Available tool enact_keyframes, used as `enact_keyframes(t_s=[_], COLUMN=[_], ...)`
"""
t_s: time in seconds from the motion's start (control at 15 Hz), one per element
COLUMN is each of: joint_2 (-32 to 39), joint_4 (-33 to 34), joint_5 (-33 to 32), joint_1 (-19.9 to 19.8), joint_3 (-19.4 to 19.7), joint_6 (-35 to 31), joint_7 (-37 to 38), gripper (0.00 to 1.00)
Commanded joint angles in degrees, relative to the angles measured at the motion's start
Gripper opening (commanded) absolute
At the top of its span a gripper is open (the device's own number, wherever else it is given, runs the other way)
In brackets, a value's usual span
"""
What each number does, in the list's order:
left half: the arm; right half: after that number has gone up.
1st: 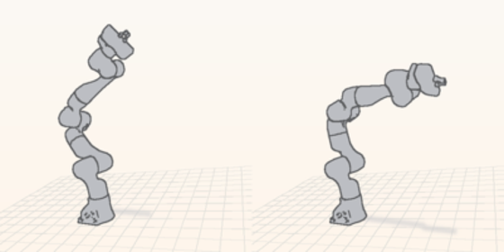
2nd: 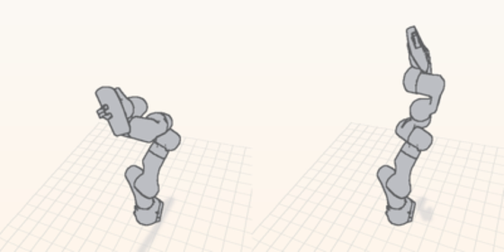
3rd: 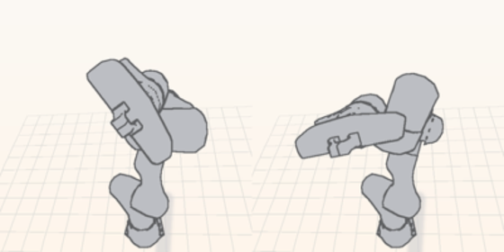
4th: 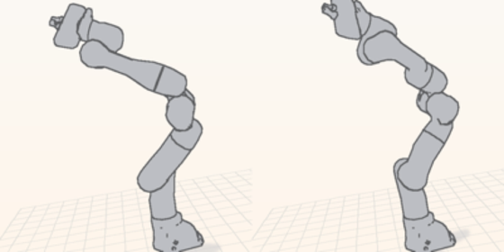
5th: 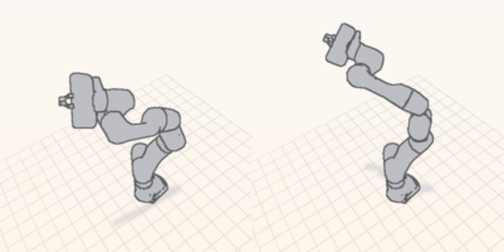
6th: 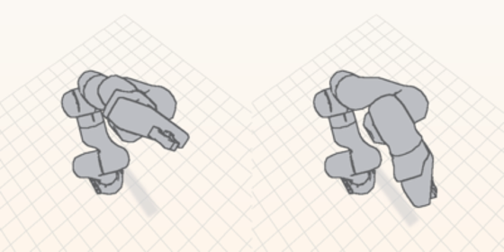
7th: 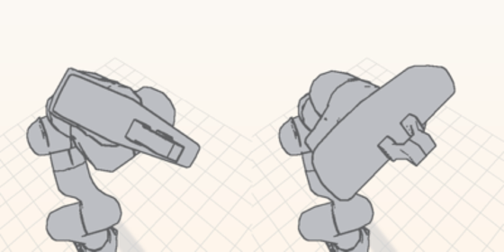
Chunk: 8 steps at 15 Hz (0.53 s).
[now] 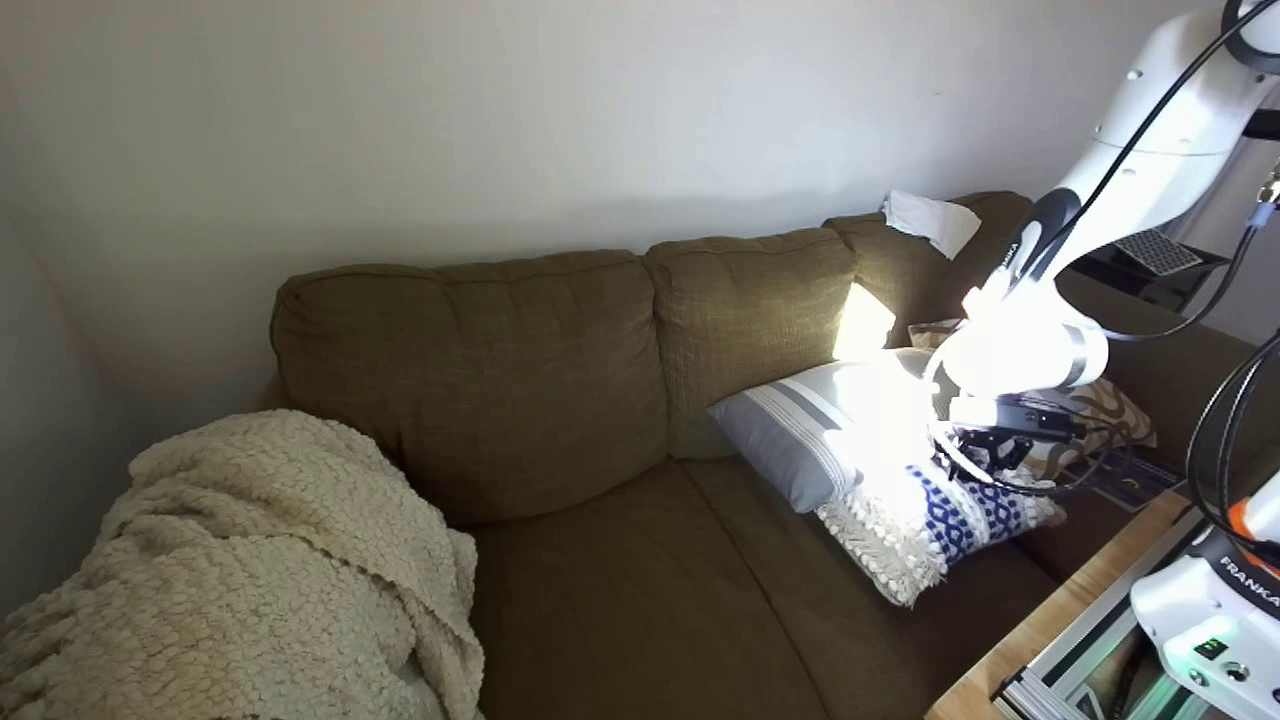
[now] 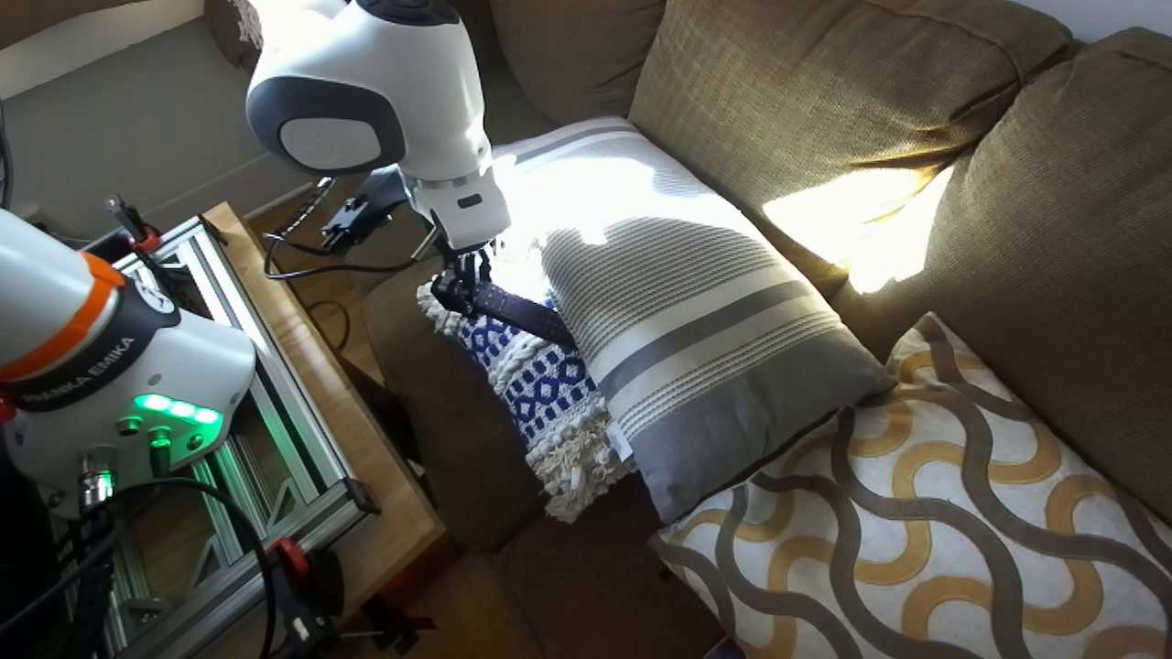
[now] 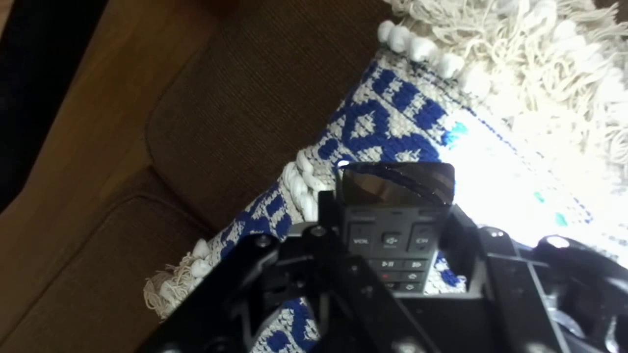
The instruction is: Pull out the remote, then place it on the grey pillow
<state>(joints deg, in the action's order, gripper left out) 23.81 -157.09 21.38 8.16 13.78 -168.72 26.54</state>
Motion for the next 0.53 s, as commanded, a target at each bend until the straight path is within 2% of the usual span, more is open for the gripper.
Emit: enact_keyframes(t_s=[0.0,0.27,0.33,0.47], joint_2=[-3.4,-2.9,-4.4,-3.9], joint_4=[-1.8,-0.6,-2.2,-0.1], joint_5=[0.5,0.1,-0.5,0.4], joint_1=[4.7,11.2,12.3,14.1], joint_3=[3.9,9.6,10.8,12.8], joint_6=[3.4,6.5,7.5,11.3], joint_7=[1.4,4.8,5.9,5.9], gripper=[0.26,0.26,0.26,0.26])
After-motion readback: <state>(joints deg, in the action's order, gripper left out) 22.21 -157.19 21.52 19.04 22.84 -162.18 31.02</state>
